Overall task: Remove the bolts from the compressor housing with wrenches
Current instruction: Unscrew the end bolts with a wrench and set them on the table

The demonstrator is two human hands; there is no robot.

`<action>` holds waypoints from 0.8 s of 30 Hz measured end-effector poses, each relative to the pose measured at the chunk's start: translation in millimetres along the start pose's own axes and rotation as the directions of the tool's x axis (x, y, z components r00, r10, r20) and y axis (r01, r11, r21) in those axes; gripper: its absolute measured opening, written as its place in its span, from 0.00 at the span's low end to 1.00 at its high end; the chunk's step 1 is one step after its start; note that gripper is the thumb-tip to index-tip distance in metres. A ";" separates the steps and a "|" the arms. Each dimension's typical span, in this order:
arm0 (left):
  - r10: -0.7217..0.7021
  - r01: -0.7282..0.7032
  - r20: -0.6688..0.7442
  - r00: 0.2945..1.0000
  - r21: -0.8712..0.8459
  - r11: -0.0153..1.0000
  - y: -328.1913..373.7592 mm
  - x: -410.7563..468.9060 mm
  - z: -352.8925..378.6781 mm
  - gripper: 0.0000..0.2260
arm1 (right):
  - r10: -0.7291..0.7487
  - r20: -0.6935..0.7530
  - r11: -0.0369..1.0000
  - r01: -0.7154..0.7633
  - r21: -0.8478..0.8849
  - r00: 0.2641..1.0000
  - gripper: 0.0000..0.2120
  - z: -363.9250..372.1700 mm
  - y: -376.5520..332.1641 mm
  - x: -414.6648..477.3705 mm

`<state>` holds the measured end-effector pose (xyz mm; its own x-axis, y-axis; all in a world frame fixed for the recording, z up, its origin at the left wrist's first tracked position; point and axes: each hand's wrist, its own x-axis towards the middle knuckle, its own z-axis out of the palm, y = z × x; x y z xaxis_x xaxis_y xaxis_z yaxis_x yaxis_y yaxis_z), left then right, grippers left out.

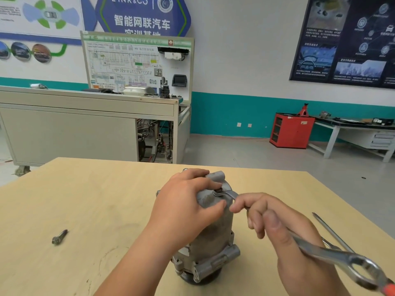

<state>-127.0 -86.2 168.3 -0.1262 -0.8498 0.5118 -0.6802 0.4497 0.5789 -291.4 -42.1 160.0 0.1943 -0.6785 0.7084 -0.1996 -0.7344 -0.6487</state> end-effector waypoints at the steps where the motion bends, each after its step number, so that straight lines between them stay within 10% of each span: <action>1: -0.002 0.002 0.000 1.000 -0.002 1.000 0.0 0.3 0.1 0.12 | 0.028 -0.012 0.999 -0.027 0.047 1.000 0.20 -0.1 0.5 0.2; 4: -0.012 0.012 0.002 1.000 -0.003 1.000 -0.1 -0.1 -0.5 0.13 | 0.182 -0.148 0.883 -0.096 0.459 0.972 0.17 -6.7 12.0 3.6; 7: -0.019 0.019 0.005 1.000 -0.012 1.000 1.1 -0.6 -1.4 0.11 | 0.472 -0.390 0.777 -0.164 0.608 0.790 0.10 -17.8 42.4 32.5; 11: -0.008 0.008 0.001 1.000 -0.014 1.000 1.4 -0.5 -2.4 0.07 | 0.588 -0.302 0.807 -0.570 0.154 0.751 0.11 -11.1 75.6 110.9; 17: -0.003 0.003 0.015 1.000 -0.027 1.000 2.9 -1.4 -2.5 0.09 | 0.525 0.030 0.809 -0.488 -0.329 0.851 0.12 18.3 70.5 168.1; 20: 0.008 -0.007 0.014 1.000 -0.032 0.999 1.9 -2.2 -3.2 0.10 | 0.582 0.028 0.813 -0.581 -0.028 0.813 0.09 15.9 74.9 156.6; 24: 0.005 -0.005 0.008 1.000 -0.027 1.000 0.1 -1.9 -1.7 0.21 | 0.671 -0.050 0.551 -0.453 0.701 0.740 0.06 -2.6 86.1 124.0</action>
<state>-125.6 -84.1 168.4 -0.1353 -0.8497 0.5096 -0.6596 0.4611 0.5935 -287.0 -189.4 192.7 -0.0380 -0.9940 0.1025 0.4752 -0.1082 -0.8732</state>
